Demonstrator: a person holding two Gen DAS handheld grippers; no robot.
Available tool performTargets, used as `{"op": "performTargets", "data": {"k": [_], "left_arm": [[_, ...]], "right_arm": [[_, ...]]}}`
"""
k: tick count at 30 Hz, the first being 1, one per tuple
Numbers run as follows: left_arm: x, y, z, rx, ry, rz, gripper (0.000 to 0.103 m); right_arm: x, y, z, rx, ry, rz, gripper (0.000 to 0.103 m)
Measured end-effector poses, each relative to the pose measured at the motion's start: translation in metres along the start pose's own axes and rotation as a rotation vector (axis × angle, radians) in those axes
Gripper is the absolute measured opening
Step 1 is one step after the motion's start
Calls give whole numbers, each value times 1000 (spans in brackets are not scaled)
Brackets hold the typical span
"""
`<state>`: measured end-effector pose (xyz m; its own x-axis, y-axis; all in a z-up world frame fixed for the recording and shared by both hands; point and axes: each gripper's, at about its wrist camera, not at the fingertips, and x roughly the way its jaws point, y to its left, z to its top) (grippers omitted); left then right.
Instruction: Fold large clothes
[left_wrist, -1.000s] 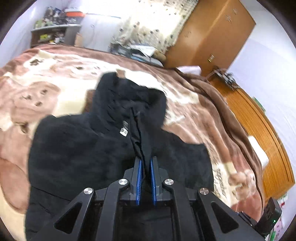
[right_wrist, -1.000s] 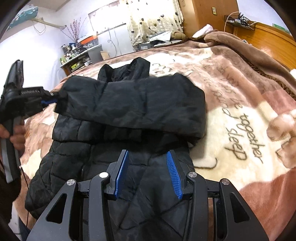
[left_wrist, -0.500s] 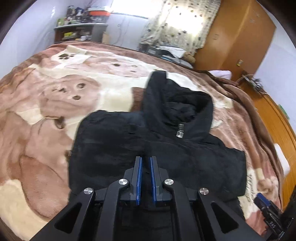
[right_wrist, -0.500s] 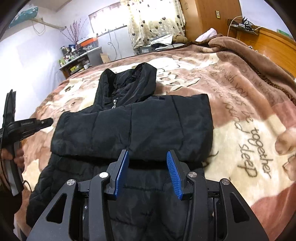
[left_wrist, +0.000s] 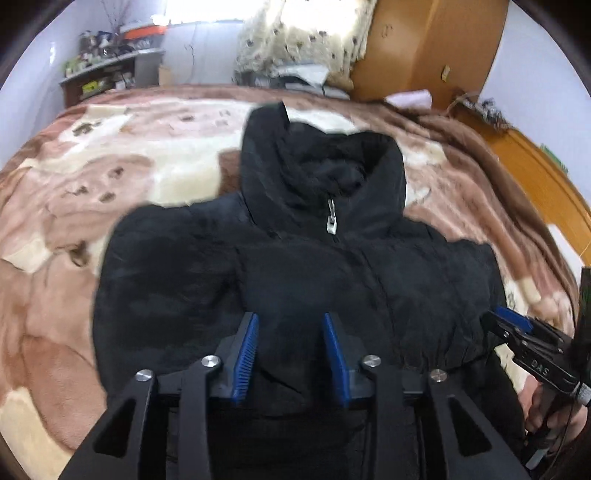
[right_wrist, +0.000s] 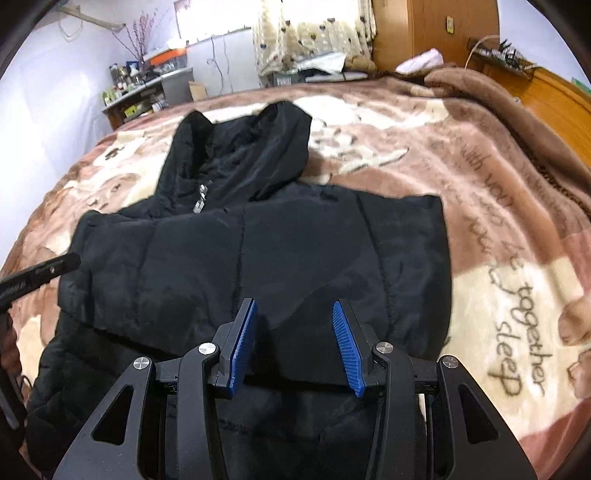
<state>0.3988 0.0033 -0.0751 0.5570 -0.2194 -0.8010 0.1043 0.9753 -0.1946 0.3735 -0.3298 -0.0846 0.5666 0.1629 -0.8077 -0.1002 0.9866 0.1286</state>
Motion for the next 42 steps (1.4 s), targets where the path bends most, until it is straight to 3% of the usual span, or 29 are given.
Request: {"op": "performTargets", "data": {"k": [4, 12, 21, 24, 26, 30, 37, 40, 42], "left_arm": [[25, -6, -3, 40, 61, 53, 37], [47, 10, -4, -22, 85, 47, 42], [63, 5, 2, 15, 138, 95, 43], [66, 4, 4, 22, 145, 113, 45], [62, 6, 6, 6, 153, 131, 54], [43, 16, 13, -13, 142, 65, 54], [-7, 44, 53, -2, 60, 60, 64], [-18, 55, 82, -13, 40, 41, 78], [-20, 65, 106, -39, 35, 27, 82]], "right_arm": [[20, 1, -3, 13, 44, 7, 44], [48, -3, -9, 69, 111, 15, 46], [59, -2, -2, 43, 173, 7, 47], [63, -3, 0, 44, 186, 17, 47], [59, -4, 2, 63, 194, 20, 47], [33, -3, 9, 50, 152, 49, 47], [-10, -9, 44, 25, 42, 145, 47], [-15, -20, 74, 90, 22, 212, 58], [-10, -30, 98, 141, 20, 235, 63]]}}
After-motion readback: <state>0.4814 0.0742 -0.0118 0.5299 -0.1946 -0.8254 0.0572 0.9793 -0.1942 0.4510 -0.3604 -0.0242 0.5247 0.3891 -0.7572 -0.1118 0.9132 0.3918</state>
